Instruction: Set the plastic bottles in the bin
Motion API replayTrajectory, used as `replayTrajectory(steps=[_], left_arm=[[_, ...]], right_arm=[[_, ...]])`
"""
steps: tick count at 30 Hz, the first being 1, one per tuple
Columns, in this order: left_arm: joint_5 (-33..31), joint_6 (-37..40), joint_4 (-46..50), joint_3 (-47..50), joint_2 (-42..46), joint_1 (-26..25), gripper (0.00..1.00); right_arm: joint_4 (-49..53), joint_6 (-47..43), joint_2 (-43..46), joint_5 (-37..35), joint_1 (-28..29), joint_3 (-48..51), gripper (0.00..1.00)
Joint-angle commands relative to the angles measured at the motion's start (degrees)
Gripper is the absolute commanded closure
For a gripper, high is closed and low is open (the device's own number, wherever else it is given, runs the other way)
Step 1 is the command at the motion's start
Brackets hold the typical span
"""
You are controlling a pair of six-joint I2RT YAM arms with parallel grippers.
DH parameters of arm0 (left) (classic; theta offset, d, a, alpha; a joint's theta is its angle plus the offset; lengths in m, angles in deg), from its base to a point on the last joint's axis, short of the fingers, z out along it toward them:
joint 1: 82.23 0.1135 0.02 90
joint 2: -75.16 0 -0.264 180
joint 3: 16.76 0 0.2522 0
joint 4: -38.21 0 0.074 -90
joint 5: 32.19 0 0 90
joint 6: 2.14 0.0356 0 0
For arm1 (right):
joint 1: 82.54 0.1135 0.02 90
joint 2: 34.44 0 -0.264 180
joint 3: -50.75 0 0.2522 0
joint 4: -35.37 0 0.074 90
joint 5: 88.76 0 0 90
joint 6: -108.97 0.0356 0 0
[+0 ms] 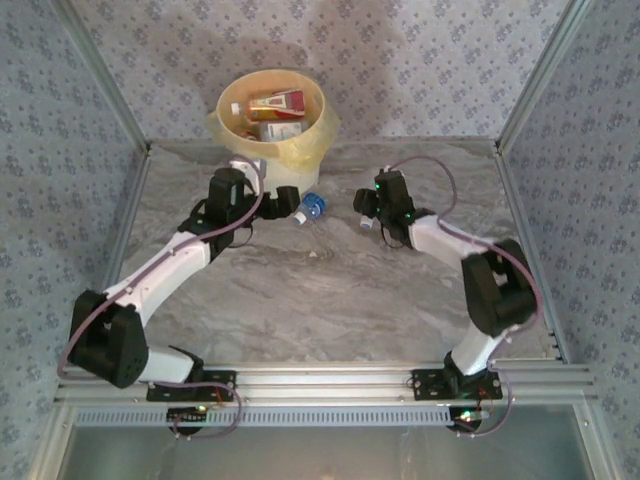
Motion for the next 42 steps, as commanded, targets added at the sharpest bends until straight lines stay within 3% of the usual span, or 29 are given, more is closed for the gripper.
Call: replayTrajectory(steps=[1, 4, 8, 12, 16, 23, 27, 32, 35, 39, 42], left_arm=[[6.37, -6.58, -1.28, -4.03, -3.13, -1.05, 0.02], [11.08, -9.54, -4.51, -5.48, -5.96, -2.42, 0.02], [19.07, -14.83, -18.36, -3.52, -8.4, -3.83, 0.02], [17.78, -13.99, -15.76, -6.41, -10.17, -6.42, 0.02], [6.63, -14.4, -6.55, -8.33, -10.68, -8.65, 0.02], [12.91, -16.82, -10.67, -8.81, -12.73, -9.19, 0.03], [9.33, -17.95, -9.25, -9.2, -13.18, -9.09, 0.1], [9.74, -17.99, -8.27, -9.95, -13.75, -9.14, 0.32], [10.71, -17.88, -8.49, -10.03, -13.79, -9.13, 0.41], [11.01, -17.74, -8.78, -10.03, -13.38, -8.93, 0.46], [11.22, -17.69, -8.97, -9.95, -12.72, -8.24, 0.47]], right_arm=[[-5.94, -5.83, 8.21, 7.11, 2.4, 6.77, 0.49], [-6.94, -8.33, 14.04, 9.01, 5.5, 10.79, 0.49], [-8.92, -10.49, 17.11, 10.93, 8.56, 12.96, 0.48], [-11.28, -11.7, 16.88, 12.93, 9.76, 12.93, 0.47], [-14.29, -11.98, 16.31, 13.95, 10.85, 12.84, 0.47], [-17.29, -12.91, 14.91, 18.09, 12.04, 12.1, 0.44], [-16.96, -12.78, 14.94, 19.76, 12.74, 11.57, 0.44], [-14.78, -12.92, 15.29, 18.53, 12.89, 11.13, 0.43], [-13.71, -13.6, 15.64, 19.17, 12.96, 10.88, 0.41], [-11.22, -14.19, 16.43, 20.52, 12.68, 10.36, 0.3], [-9.08, -16.3, 18.11, 21.78, 12.32, 9.91, 0.16]])
